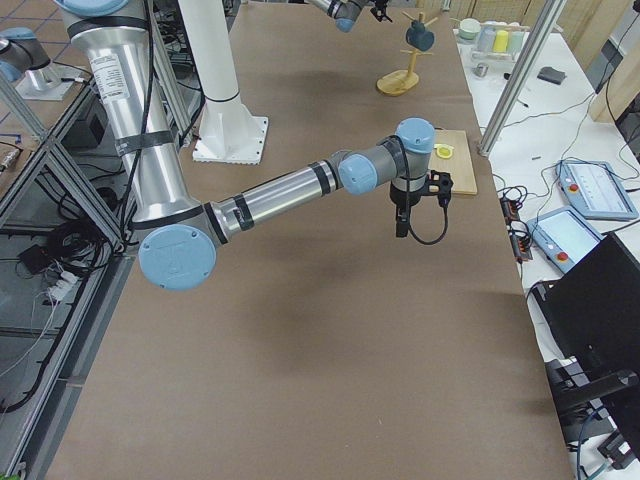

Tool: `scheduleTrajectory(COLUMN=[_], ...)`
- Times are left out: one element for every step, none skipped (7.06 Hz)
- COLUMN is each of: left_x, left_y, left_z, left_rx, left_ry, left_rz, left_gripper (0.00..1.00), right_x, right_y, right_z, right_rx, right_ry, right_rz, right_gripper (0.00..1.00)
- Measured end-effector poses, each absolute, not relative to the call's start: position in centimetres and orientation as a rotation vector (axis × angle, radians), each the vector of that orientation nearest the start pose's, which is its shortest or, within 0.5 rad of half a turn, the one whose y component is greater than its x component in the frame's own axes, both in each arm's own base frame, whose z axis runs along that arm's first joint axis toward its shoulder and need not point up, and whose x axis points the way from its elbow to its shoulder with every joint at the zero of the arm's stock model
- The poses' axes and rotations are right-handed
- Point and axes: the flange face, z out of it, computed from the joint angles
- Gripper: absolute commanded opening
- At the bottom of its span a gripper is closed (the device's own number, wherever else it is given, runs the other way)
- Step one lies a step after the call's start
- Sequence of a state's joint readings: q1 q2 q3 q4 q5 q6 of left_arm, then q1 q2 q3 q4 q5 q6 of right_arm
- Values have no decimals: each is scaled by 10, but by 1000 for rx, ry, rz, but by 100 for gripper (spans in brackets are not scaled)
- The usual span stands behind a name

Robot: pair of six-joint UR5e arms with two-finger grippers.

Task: Hang cup on storage rack

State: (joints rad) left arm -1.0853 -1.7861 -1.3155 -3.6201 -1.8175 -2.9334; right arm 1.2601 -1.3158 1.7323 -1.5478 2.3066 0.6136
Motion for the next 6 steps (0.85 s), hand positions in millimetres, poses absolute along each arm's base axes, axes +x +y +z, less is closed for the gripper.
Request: scheduleTrajectory(left_x=[139, 128, 118, 107, 92, 75], left_y=[-503, -490, -478, -468, -465, -469], left_z=[466, 474, 488, 505, 521, 534], left_rx=[-455, -361, -197, -3, 193, 384], left_ry=[2206, 2198, 2149, 2060, 1947, 1806], left_rz=[-1234, -1201, -1130, -1035, -957, -882], left_gripper=[98, 98, 98, 98, 98, 98], right_x=[-115, -113, -109, -103, -95, -87], right_y=[-579, -579, -579, -578, -579, -580], right_z=[440, 442, 445, 449, 451, 453], right_rx=[52, 50, 50, 51, 56, 67], right_ry=[-834, -833, -830, -827, -820, -808], right_rz=[125, 129, 136, 144, 155, 167], right_gripper=[100, 100, 100, 100, 100, 100])
